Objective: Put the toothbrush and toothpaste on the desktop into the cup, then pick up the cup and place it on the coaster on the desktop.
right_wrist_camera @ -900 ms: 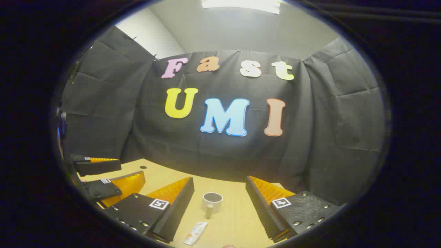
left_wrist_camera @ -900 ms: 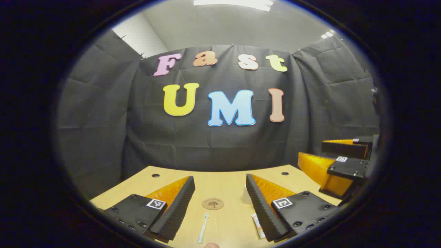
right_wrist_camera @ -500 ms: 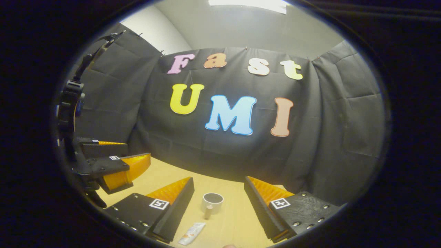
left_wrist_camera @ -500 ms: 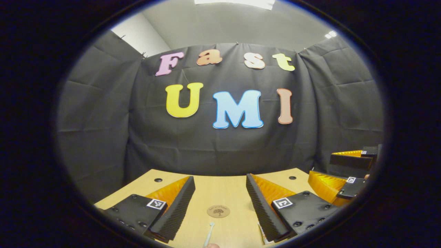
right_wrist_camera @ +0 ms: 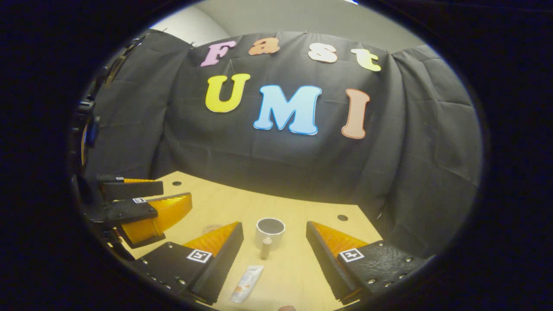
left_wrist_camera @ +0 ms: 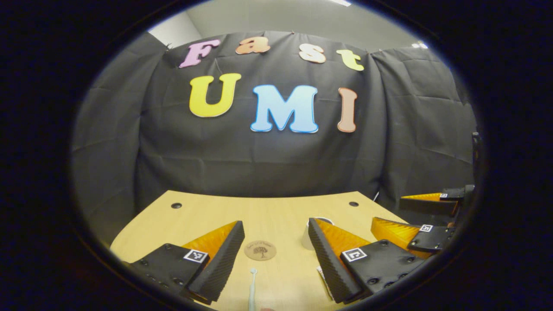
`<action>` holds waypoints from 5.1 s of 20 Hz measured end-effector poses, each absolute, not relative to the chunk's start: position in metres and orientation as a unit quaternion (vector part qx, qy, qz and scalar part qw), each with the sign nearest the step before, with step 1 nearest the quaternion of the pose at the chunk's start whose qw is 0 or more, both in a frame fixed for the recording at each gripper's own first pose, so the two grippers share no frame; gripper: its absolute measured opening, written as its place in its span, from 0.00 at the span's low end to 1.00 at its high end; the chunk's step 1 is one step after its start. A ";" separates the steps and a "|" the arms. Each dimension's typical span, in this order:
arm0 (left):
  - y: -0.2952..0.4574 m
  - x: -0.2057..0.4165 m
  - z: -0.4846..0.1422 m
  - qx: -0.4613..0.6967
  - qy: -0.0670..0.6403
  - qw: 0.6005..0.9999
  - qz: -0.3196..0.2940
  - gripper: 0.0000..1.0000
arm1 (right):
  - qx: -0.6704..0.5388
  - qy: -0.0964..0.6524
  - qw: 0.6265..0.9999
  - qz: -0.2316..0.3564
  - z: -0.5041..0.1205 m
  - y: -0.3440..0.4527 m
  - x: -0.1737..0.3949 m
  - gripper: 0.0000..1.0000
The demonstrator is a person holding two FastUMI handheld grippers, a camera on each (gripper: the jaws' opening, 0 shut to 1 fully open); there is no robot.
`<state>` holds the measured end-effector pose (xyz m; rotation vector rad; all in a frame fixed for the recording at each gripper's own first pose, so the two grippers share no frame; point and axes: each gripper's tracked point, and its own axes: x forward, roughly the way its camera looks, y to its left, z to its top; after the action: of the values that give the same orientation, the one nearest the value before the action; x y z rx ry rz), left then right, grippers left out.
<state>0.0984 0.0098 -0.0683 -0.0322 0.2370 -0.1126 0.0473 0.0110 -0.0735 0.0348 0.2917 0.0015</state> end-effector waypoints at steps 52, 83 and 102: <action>0.055 0.076 -0.344 -0.009 0.567 0.823 -0.013 0.13 | 0.134 0.569 0.809 0.063 -0.305 0.053 0.033 0.26; 0.031 0.175 -0.161 -0.070 0.278 0.955 -0.077 0.08 | 0.195 0.272 0.936 0.107 -0.103 0.031 0.150 0.13; -0.005 0.242 -0.086 -0.074 0.115 0.981 -0.138 0.07 | 0.121 0.194 0.973 0.023 -0.164 0.003 0.260 0.13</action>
<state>0.2424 -0.0054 -0.0859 -0.1485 0.2318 -0.2783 0.2603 0.0032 -0.1641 0.2435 0.3909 0.0457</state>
